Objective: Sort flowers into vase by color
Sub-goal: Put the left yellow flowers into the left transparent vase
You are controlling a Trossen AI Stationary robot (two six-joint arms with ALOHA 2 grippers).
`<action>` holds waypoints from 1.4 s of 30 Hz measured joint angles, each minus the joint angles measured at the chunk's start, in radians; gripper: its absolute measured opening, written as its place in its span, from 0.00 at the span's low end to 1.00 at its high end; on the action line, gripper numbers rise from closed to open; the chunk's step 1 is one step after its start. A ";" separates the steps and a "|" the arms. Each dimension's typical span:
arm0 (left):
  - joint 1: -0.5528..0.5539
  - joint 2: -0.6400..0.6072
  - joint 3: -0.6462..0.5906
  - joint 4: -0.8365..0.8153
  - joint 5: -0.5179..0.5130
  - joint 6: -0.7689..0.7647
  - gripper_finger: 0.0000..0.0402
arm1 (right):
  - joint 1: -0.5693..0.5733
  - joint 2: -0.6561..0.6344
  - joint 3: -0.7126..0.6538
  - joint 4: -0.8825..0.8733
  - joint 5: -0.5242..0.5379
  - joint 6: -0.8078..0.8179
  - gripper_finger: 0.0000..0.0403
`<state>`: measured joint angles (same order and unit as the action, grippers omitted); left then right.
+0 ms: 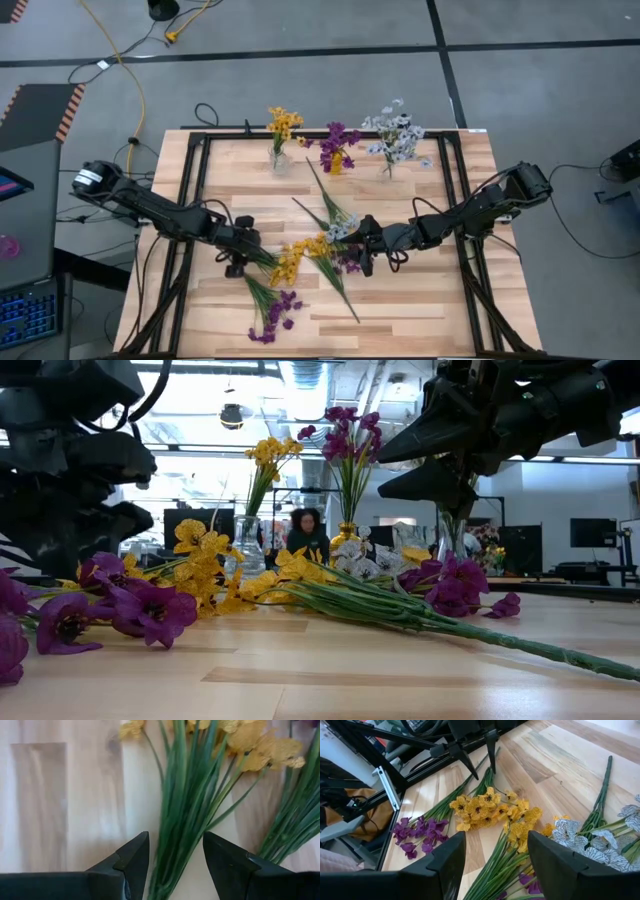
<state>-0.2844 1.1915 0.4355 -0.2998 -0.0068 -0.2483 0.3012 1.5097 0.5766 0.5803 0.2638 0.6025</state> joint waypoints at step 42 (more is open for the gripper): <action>0.009 0.104 0.107 -0.030 -0.001 -0.017 0.01 | -0.001 -0.001 0.000 0.007 0.000 0.000 0.60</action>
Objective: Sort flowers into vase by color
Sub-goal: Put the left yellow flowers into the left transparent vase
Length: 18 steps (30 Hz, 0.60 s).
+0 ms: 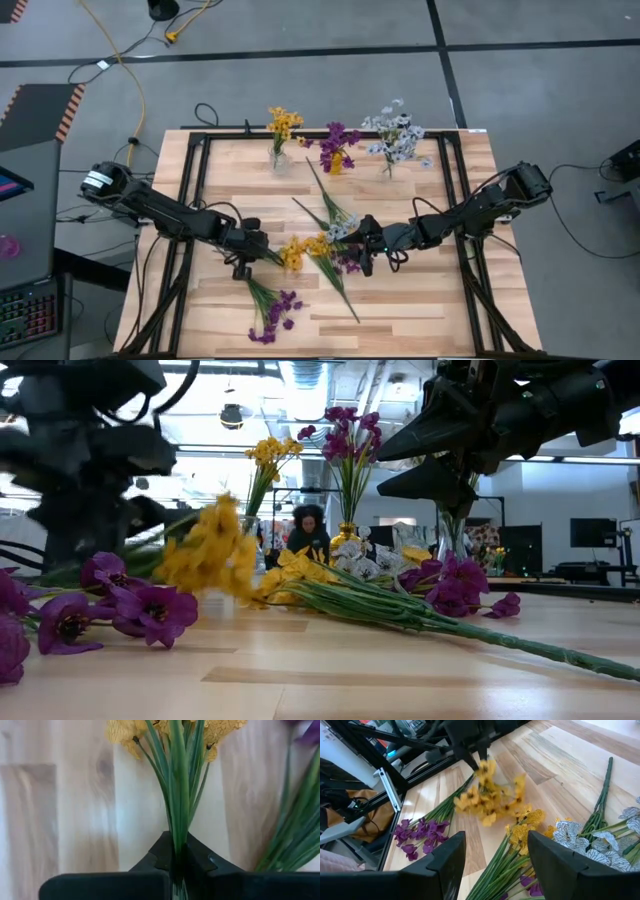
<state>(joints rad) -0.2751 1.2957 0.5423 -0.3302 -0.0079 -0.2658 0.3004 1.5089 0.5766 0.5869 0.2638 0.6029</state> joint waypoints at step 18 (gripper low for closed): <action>0.090 -0.498 0.000 0.000 -0.413 -0.027 0.00 | 0.000 0.000 0.000 0.000 0.000 0.000 0.60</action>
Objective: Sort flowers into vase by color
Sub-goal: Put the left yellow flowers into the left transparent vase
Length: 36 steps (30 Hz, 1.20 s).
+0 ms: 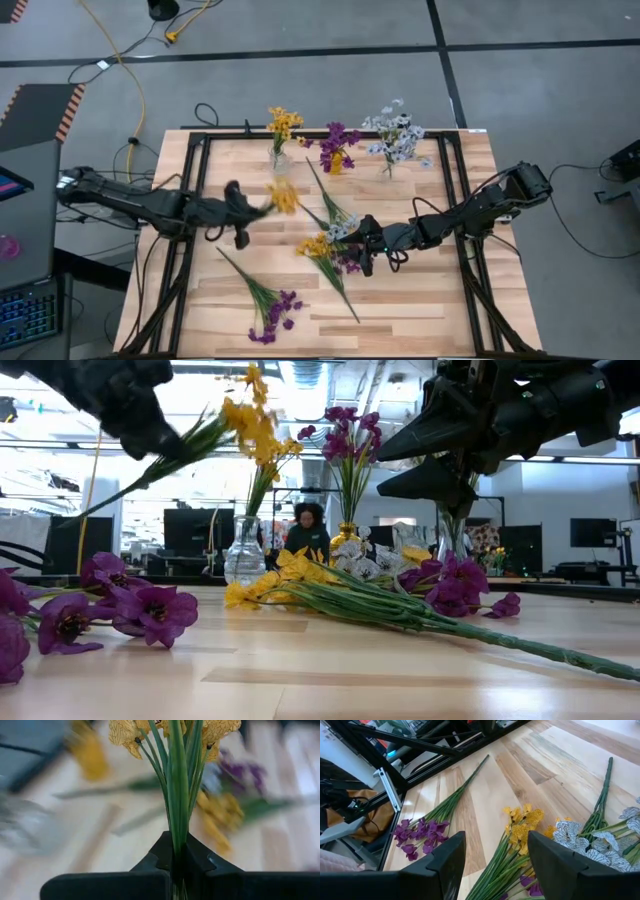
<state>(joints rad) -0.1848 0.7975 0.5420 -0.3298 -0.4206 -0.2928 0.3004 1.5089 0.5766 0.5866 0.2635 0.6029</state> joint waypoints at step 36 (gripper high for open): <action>0.678 0.066 -0.358 1.429 0.411 0.231 0.00 | 0.000 0.000 0.000 0.000 0.136 -0.008 0.60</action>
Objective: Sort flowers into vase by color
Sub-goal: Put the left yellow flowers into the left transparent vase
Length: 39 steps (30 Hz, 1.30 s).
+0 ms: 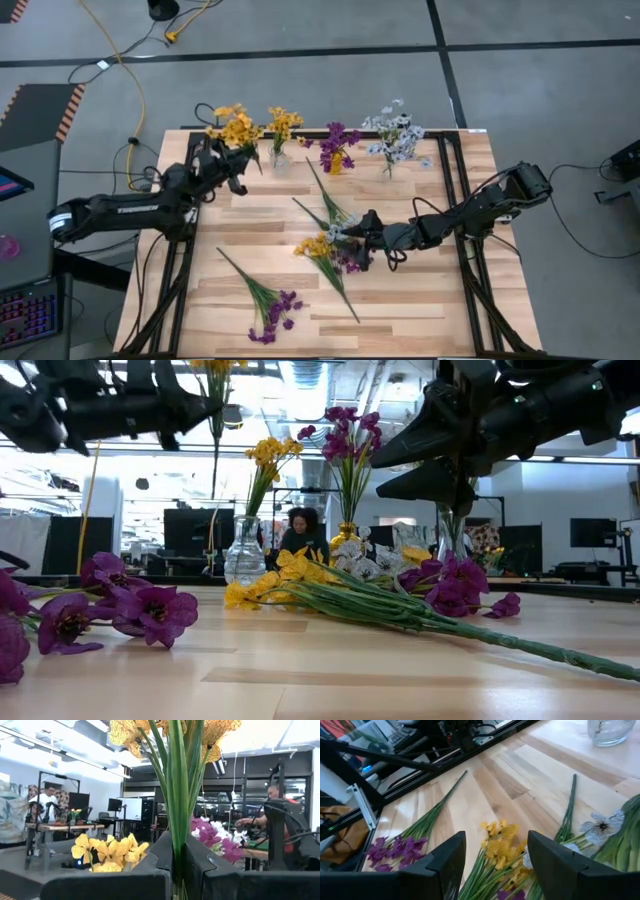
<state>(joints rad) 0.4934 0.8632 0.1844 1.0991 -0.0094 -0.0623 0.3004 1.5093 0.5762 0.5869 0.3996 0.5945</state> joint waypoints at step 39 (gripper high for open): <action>0.298 0.514 0.156 0.337 0.223 -0.040 0.00 | -0.094 0.000 0.000 -0.004 0.000 -0.080 0.60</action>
<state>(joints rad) 0.7910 1.3773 0.3405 1.4361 0.2138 -0.1024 0.2060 1.5091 0.5762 0.5831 0.4000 0.5148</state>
